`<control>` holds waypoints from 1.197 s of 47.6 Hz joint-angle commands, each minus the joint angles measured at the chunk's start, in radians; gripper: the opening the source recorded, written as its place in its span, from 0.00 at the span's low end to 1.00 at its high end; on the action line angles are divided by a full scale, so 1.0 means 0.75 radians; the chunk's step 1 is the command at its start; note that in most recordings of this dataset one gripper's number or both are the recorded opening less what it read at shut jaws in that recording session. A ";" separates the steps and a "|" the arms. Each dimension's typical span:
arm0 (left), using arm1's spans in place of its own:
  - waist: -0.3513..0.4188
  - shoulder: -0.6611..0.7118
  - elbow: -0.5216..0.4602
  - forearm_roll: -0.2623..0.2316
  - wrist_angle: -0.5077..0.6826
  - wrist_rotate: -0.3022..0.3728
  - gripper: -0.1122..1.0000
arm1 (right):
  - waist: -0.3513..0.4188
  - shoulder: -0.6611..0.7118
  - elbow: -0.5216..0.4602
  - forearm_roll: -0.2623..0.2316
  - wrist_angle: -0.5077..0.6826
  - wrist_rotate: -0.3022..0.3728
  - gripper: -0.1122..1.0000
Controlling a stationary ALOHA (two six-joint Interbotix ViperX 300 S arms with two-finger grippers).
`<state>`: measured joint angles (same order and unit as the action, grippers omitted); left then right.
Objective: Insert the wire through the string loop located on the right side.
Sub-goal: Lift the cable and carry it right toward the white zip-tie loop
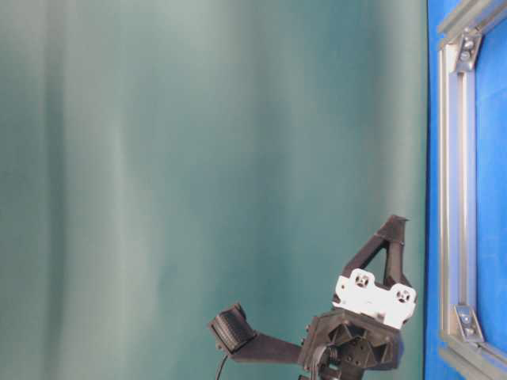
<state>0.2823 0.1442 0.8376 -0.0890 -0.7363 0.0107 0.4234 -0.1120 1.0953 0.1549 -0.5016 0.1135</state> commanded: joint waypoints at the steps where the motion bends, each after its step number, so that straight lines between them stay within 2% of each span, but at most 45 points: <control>1: -0.004 -0.047 -0.022 0.004 -0.006 0.000 0.10 | 0.012 -0.106 0.078 0.006 -0.008 0.004 0.07; 14: -0.008 -0.047 -0.022 0.006 -0.006 0.000 0.10 | 0.014 -0.376 0.295 0.008 0.084 0.006 0.07; 27: -0.008 -0.047 -0.022 0.006 -0.006 0.002 0.10 | 0.014 -0.575 0.389 0.010 0.192 0.008 0.07; 44: -0.008 -0.047 -0.016 0.006 -0.006 0.002 0.10 | 0.008 -0.583 0.401 0.010 0.188 0.008 0.07; 57: -0.008 -0.047 -0.018 0.006 -0.006 0.002 0.10 | -0.119 -0.583 0.415 0.010 0.184 -0.002 0.07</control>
<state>0.2777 0.1411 0.8360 -0.0859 -0.7363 0.0107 0.3636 -0.5476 1.4113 0.1595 -0.3543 0.1150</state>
